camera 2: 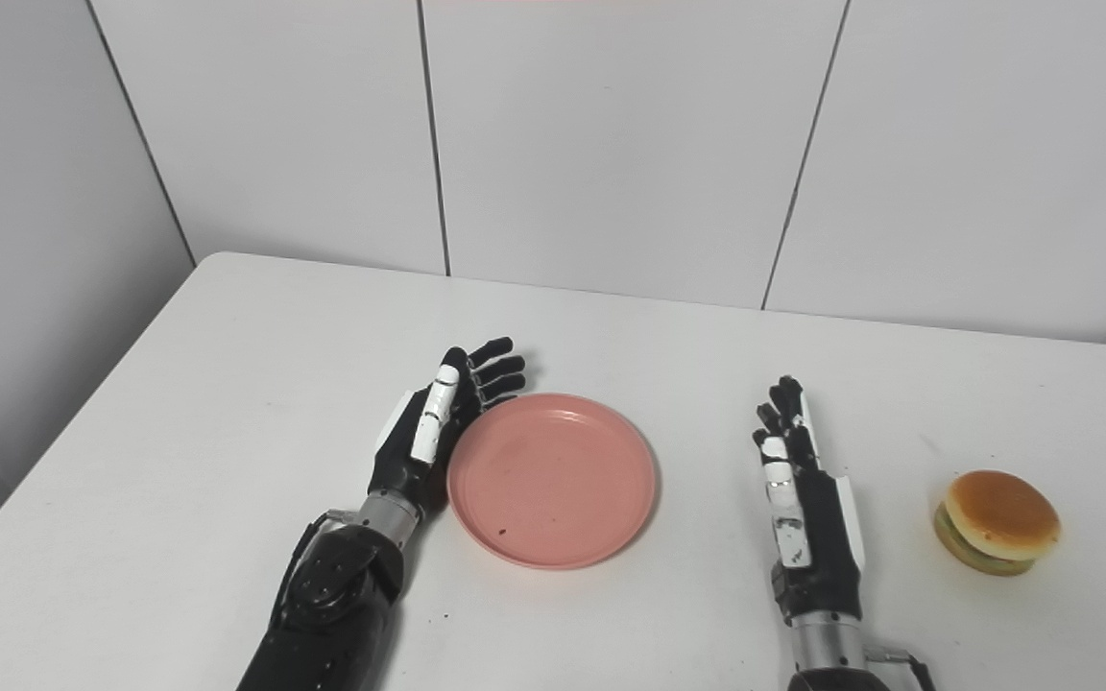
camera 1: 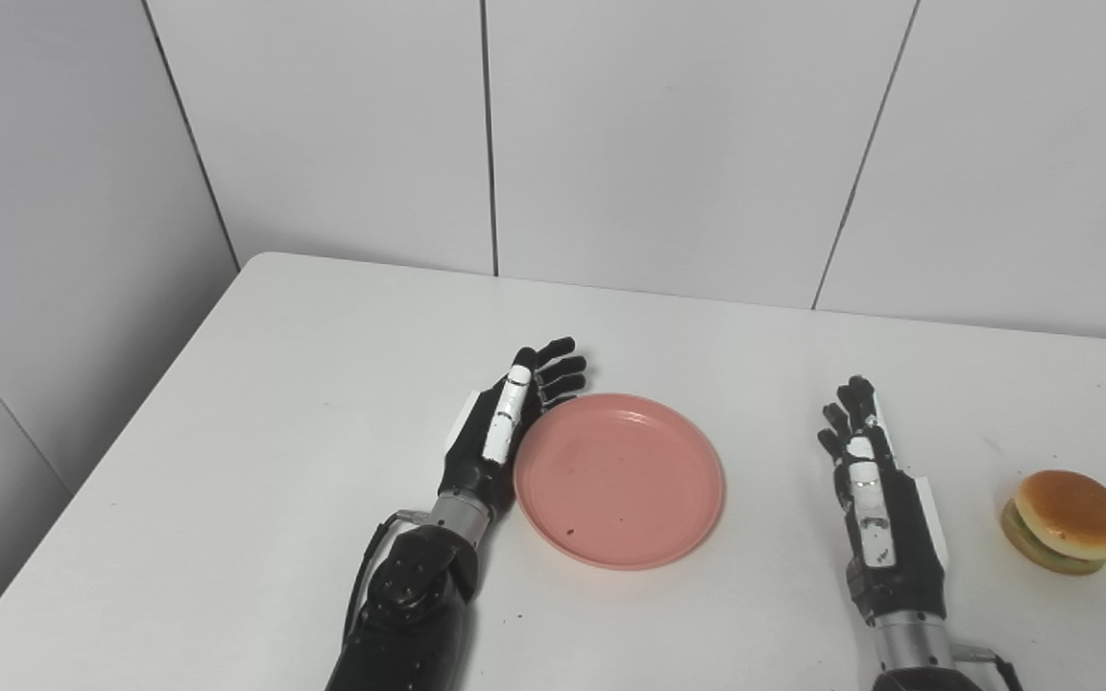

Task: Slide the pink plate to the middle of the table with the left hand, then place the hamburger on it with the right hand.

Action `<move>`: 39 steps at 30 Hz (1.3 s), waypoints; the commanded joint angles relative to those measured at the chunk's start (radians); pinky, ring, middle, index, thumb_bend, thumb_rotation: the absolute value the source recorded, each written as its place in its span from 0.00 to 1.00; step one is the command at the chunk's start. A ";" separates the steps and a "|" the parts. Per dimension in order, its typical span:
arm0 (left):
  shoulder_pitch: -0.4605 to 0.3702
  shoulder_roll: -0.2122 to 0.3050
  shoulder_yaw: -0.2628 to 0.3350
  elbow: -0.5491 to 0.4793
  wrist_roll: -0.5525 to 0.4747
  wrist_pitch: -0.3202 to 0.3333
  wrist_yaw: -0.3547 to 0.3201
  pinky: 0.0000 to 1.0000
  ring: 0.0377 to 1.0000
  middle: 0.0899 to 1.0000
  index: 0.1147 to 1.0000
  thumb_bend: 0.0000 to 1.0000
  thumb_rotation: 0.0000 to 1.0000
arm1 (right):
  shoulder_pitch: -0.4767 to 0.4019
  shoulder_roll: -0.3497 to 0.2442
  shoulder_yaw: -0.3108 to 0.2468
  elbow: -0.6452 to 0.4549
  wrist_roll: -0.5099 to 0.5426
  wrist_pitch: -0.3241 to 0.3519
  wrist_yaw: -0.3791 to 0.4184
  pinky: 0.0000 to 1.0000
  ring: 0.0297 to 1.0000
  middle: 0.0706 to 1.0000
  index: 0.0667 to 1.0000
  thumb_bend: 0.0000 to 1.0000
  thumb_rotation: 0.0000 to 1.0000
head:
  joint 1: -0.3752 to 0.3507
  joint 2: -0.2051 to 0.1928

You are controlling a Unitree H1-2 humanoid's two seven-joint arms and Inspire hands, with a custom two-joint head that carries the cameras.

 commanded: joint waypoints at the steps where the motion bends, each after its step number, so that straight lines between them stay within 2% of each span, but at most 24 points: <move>1: 0.040 -0.016 -0.008 0.022 -0.009 0.026 -0.006 0.82 0.82 0.79 0.76 0.58 1.00 | 0.039 0.021 0.008 0.028 0.008 -0.021 -0.002 0.99 0.98 1.00 1.00 0.49 0.94 | 0.001 0.001; 5: 0.046 -0.018 -0.015 0.011 -0.009 0.038 -0.012 0.82 0.82 0.80 0.76 0.58 1.00 | 0.036 0.028 0.011 0.036 0.000 -0.034 -0.010 0.98 0.98 1.00 1.00 0.49 0.93 | -0.022 0.001; 9: 0.059 -0.023 -0.020 -0.024 -0.016 0.072 -0.013 0.82 0.82 0.80 0.77 0.58 1.00 | 0.032 0.041 0.017 0.034 -0.012 -0.032 -0.025 0.99 0.98 1.00 0.99 0.50 0.92 | -0.075 0.014; 14: 0.073 -0.021 -0.031 -0.049 -0.015 0.084 -0.025 0.83 0.83 0.80 0.78 0.57 1.00 | 0.025 0.051 0.021 0.045 -0.027 -0.037 -0.040 0.98 0.97 0.99 0.99 0.53 0.91 | -0.095 0.017; 19: 0.095 -0.014 -0.044 -0.054 -0.006 0.074 -0.039 0.84 0.84 0.82 0.80 0.58 1.00 | 0.021 0.054 0.025 0.043 -0.035 -0.031 -0.046 0.98 0.97 0.99 0.99 0.54 0.93 | -0.112 0.025; 25: 0.099 -0.022 -0.047 -0.028 -0.005 0.056 -0.046 0.84 0.84 0.82 0.79 0.58 1.00 | 0.022 0.063 0.027 0.058 -0.037 -0.054 -0.057 0.98 0.96 0.98 0.98 0.56 0.87 | -0.132 0.023; 31: 0.098 -0.035 -0.043 -0.006 -0.014 0.020 -0.057 0.82 0.84 0.82 0.79 0.59 1.00 | 0.021 0.065 0.032 0.060 -0.050 -0.053 -0.064 0.96 0.96 0.98 0.97 0.55 0.87 | -0.146 0.027; 39: 0.116 -0.051 -0.038 -0.028 -0.017 0.042 -0.048 0.84 0.84 0.82 0.79 0.58 1.00 | 0.014 0.073 0.039 0.070 -0.070 -0.056 -0.082 0.96 0.96 0.97 0.96 0.59 0.87 | -0.173 0.019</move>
